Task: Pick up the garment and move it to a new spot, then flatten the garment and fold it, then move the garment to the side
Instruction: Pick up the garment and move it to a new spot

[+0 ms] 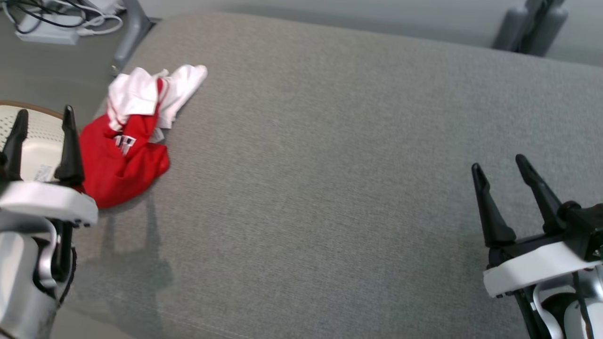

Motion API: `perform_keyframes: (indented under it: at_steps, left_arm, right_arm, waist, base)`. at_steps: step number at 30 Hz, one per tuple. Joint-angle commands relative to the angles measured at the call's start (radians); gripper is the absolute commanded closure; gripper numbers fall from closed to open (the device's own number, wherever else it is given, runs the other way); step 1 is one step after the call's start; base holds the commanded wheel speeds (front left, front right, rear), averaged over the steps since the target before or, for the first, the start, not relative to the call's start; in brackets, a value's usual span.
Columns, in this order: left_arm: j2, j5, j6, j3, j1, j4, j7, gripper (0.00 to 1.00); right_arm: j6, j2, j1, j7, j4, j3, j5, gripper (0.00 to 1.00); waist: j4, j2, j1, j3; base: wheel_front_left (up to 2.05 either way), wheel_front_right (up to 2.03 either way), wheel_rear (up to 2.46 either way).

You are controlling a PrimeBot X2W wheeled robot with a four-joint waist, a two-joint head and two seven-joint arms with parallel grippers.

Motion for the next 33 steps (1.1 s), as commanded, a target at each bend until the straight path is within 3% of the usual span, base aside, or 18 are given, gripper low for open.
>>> perform_keyframes:
  at_steps: [1,7,11,16,17,18,19,27,33]
  left_arm:
    - [0.004,-0.012,-0.022,-0.001,-0.040,0.044,0.007,0.00]
    - [-0.009,-0.075,-0.135,-0.016,-0.192,0.361,0.067,0.00]
    - [0.002,-0.104,-0.179,-0.006,-0.267,0.560,0.087,0.00]
    - [0.002,-0.133,-0.195,0.020,-0.307,0.691,0.060,0.00]
    - [0.002,-0.136,-0.197,0.025,-0.313,0.708,0.048,0.26]
    - [0.001,-0.137,-0.203,0.026,-0.320,0.723,0.038,0.80]
    - [0.000,-0.141,-0.204,0.028,-0.326,0.736,0.028,1.00]
    - [0.031,-0.080,-0.156,0.040,-0.386,0.719,-0.068,1.00]
    - [0.032,0.014,-0.090,0.126,-0.323,0.432,-0.071,1.00]
  right_arm:
    - [0.000,-0.008,-0.020,0.002,-0.004,-0.001,-0.001,0.00]
    - [0.000,-0.018,-0.065,0.000,-0.003,0.004,0.000,0.00]
    - [0.000,-0.023,-0.091,-0.005,-0.002,0.009,-0.001,0.00]
    - [0.000,-0.026,-0.101,-0.012,0.002,0.004,-0.002,0.00]
    - [0.000,-0.025,-0.101,-0.012,0.001,0.003,-0.004,0.00]
    - [0.000,-0.024,-0.102,-0.012,0.000,0.002,-0.006,0.00]
    - [0.000,-0.023,-0.104,-0.012,0.000,0.001,-0.007,0.00]
    - [0.000,-0.016,-0.104,-0.022,0.015,-0.001,-0.008,0.00]
    - [0.000,-0.005,-0.084,-0.047,0.033,-0.018,0.005,0.00]
  waist:
    - [-0.053,-0.0001,0.0000,0.066]
    - [-0.111,-0.0001,0.0000,0.154]
    - [-0.143,-0.0001,0.0000,0.205]
    - [-0.152,-0.0001,0.0000,0.224]
    - [-0.151,-0.0001,0.0000,0.226]
    - [-0.150,-0.0001,0.0000,0.227]
    - [-0.149,-0.0001,0.0000,0.228]
    - [-0.140,-0.0001,0.0000,0.198]
    - [-0.154,-0.0001,0.0000,0.132]
  base:
    - [0.00,0.00,0.00]
    - [0.00,0.00,0.00]
    - [0.00,0.00,0.00]
    - [0.00,0.00,0.00]
    - [0.00,0.00,0.00]
    - [0.00,0.00,0.00]
    - [0.00,0.00,0.00]
    - [0.00,0.00,0.00]
    - [0.00,0.00,0.00]
